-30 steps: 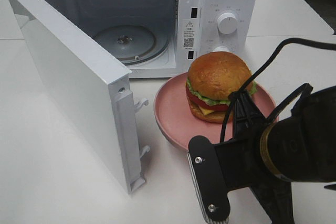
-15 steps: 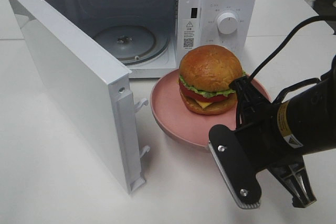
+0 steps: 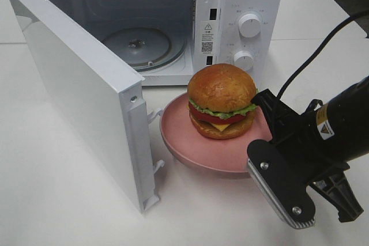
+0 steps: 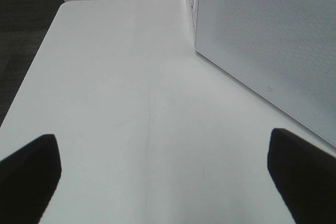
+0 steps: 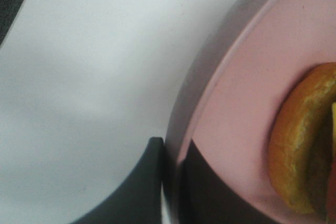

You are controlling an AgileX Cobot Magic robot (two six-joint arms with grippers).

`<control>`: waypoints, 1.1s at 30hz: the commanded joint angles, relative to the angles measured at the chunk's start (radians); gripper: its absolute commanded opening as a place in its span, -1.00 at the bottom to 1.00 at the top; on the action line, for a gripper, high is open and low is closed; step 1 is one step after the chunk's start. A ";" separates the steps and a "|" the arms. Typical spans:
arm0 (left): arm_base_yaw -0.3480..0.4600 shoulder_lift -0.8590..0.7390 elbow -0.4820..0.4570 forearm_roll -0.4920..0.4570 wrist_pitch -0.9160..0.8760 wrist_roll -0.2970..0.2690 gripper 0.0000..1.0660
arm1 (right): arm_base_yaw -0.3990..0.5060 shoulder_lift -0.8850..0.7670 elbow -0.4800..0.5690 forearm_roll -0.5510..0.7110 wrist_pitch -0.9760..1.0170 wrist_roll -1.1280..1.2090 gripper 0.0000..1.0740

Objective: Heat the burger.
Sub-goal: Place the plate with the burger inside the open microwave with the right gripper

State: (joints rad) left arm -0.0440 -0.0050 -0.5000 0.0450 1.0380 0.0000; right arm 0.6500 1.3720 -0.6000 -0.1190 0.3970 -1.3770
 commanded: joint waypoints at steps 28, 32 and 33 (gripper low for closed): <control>-0.004 -0.023 0.002 -0.001 -0.005 0.000 0.88 | -0.063 0.080 -0.187 0.194 -0.067 -0.382 -1.00; -0.004 -0.023 0.002 -0.001 -0.005 0.000 0.88 | -0.060 0.105 -0.218 0.194 -0.052 -0.382 -1.00; -0.004 -0.023 0.002 -0.001 -0.005 0.000 0.88 | -0.060 0.123 -0.240 0.194 -0.045 -0.382 -1.00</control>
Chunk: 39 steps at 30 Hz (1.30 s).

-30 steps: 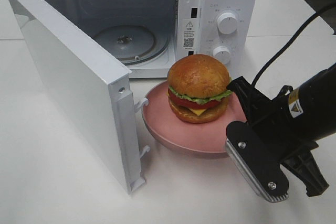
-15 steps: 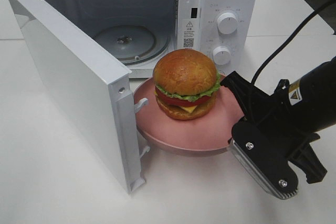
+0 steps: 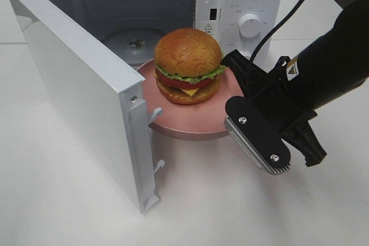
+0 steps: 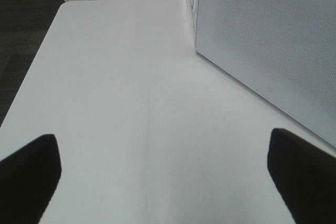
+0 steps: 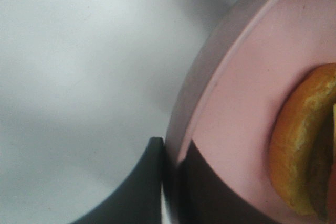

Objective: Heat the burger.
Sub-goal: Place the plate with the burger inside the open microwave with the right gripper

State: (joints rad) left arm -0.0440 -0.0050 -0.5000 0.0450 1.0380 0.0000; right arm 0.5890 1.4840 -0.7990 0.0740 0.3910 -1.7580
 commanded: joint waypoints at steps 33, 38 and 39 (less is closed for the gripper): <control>-0.004 -0.023 0.002 -0.001 -0.005 0.000 0.88 | 0.040 0.243 -0.307 -0.056 -0.011 0.037 -1.00; -0.004 -0.023 0.002 -0.001 -0.005 0.000 0.88 | 0.040 0.267 -0.345 -0.056 -0.005 0.059 -1.00; -0.004 -0.023 0.002 -0.001 -0.005 0.000 0.88 | 0.040 0.281 -0.363 -0.056 0.010 0.066 -1.00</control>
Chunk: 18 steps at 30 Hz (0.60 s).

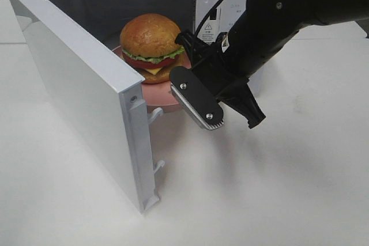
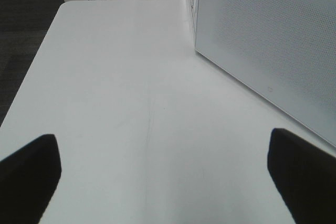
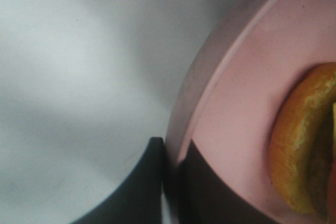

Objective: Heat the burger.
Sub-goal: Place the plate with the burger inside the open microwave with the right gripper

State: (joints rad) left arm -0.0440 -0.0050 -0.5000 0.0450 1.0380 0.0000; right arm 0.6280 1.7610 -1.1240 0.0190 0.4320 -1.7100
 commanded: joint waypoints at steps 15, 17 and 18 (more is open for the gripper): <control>-0.004 -0.023 0.002 -0.001 -0.005 0.000 0.88 | 0.001 0.107 -0.201 -0.027 0.030 0.100 -1.00; -0.004 -0.023 0.002 -0.001 -0.005 0.000 0.88 | 0.001 0.114 -0.212 -0.027 0.032 0.100 -1.00; -0.004 -0.023 0.002 -0.001 -0.005 0.000 0.88 | 0.001 0.127 -0.231 -0.027 0.035 0.100 -1.00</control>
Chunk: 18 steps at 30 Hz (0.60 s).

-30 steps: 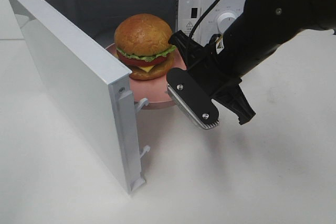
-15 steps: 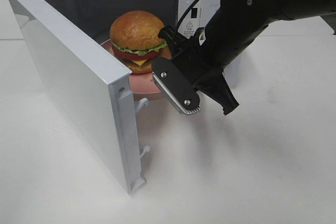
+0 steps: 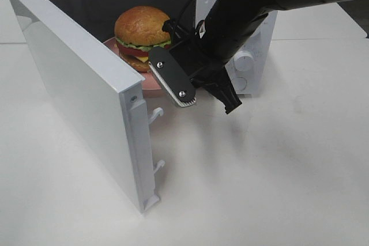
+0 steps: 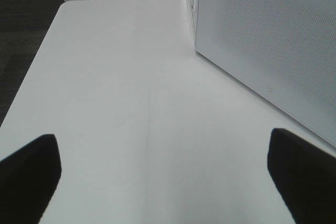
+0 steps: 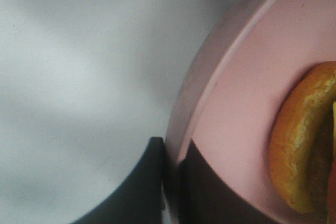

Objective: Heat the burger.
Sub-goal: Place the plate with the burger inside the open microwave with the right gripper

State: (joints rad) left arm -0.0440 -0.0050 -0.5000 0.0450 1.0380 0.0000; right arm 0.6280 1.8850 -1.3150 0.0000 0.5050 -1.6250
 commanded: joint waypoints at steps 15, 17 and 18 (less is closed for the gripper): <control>-0.004 -0.023 0.002 -0.001 -0.005 0.000 0.88 | 0.001 0.102 -0.185 -0.013 0.006 0.052 -1.00; -0.004 -0.023 0.002 -0.001 -0.005 0.000 0.88 | 0.001 0.117 -0.203 -0.024 0.005 0.068 -1.00; -0.004 -0.023 0.002 -0.001 -0.005 0.000 0.88 | 0.001 0.130 -0.225 -0.034 0.005 0.083 -1.00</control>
State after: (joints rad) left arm -0.0440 -0.0050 -0.5000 0.0450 1.0380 0.0000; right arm 0.6280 2.0130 -1.4990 -0.0160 0.5590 -1.5670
